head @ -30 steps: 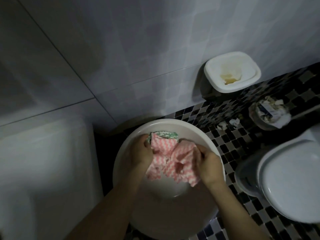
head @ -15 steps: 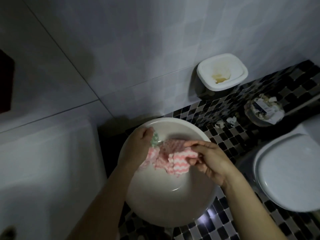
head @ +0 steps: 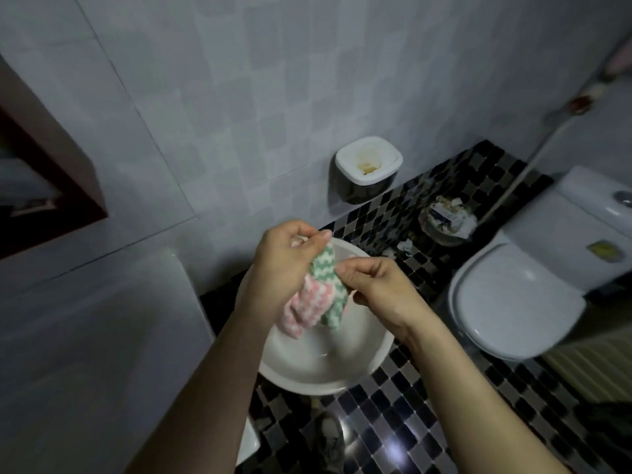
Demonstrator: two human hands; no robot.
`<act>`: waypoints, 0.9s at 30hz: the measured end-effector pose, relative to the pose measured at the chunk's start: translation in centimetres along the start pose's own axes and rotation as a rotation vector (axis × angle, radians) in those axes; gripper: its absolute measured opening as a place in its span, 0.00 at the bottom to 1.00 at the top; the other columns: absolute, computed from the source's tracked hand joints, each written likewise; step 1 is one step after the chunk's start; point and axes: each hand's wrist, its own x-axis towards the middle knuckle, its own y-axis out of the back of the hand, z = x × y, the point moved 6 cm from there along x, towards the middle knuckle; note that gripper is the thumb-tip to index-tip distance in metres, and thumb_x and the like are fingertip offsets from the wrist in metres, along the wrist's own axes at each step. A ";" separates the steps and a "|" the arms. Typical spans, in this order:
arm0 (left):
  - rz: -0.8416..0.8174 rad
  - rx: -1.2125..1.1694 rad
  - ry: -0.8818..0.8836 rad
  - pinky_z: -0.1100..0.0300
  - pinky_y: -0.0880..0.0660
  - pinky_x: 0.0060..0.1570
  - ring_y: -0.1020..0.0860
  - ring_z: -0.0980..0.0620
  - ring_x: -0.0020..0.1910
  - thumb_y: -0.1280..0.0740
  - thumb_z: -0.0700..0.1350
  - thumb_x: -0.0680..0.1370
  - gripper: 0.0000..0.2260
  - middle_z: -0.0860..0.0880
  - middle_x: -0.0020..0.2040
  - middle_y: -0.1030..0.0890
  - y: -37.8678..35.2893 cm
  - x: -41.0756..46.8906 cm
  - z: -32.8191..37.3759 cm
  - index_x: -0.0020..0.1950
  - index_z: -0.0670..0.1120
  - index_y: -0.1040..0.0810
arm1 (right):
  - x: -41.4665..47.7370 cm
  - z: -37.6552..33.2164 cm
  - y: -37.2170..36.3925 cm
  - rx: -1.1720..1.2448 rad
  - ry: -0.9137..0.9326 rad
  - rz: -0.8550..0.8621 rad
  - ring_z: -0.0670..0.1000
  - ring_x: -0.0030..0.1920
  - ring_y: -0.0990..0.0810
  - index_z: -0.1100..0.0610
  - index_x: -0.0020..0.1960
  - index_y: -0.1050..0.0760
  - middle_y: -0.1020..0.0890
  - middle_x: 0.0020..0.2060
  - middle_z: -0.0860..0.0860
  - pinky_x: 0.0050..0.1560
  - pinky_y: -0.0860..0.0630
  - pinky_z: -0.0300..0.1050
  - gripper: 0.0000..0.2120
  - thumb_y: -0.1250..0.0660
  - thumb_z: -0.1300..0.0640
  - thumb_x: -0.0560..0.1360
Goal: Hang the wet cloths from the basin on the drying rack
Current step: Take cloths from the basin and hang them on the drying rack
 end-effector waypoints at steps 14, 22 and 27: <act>-0.646 -0.007 0.017 0.50 0.20 0.53 0.16 0.42 0.47 0.22 0.45 0.63 0.17 0.42 0.46 0.14 -3.8 -8.8 5.5 0.49 0.40 0.16 | -12.6 -2.5 4.8 -0.014 -0.002 0.369 0.59 0.36 0.28 0.71 0.40 0.26 0.23 0.36 0.64 0.42 0.31 0.51 0.26 0.35 0.45 0.75; -0.641 0.153 -0.187 0.59 0.34 0.33 0.34 0.49 0.28 0.30 0.67 0.68 0.36 0.44 0.29 0.31 -9.0 -12.7 8.8 0.35 0.30 0.30 | -20.8 -4.8 7.2 -0.544 0.089 0.374 0.41 0.36 0.19 0.51 0.43 0.18 0.18 0.33 0.44 0.41 0.23 0.39 0.18 0.34 0.37 0.72; -0.793 0.229 -0.246 0.58 0.39 0.29 0.38 0.51 0.25 0.28 0.60 0.72 0.26 0.50 0.22 0.36 -13.5 -16.4 11.2 0.22 0.46 0.32 | -24.7 -4.8 7.7 -0.618 0.146 0.395 0.49 0.46 0.21 0.56 0.49 0.17 0.22 0.48 0.56 0.49 0.23 0.41 0.14 0.28 0.46 0.71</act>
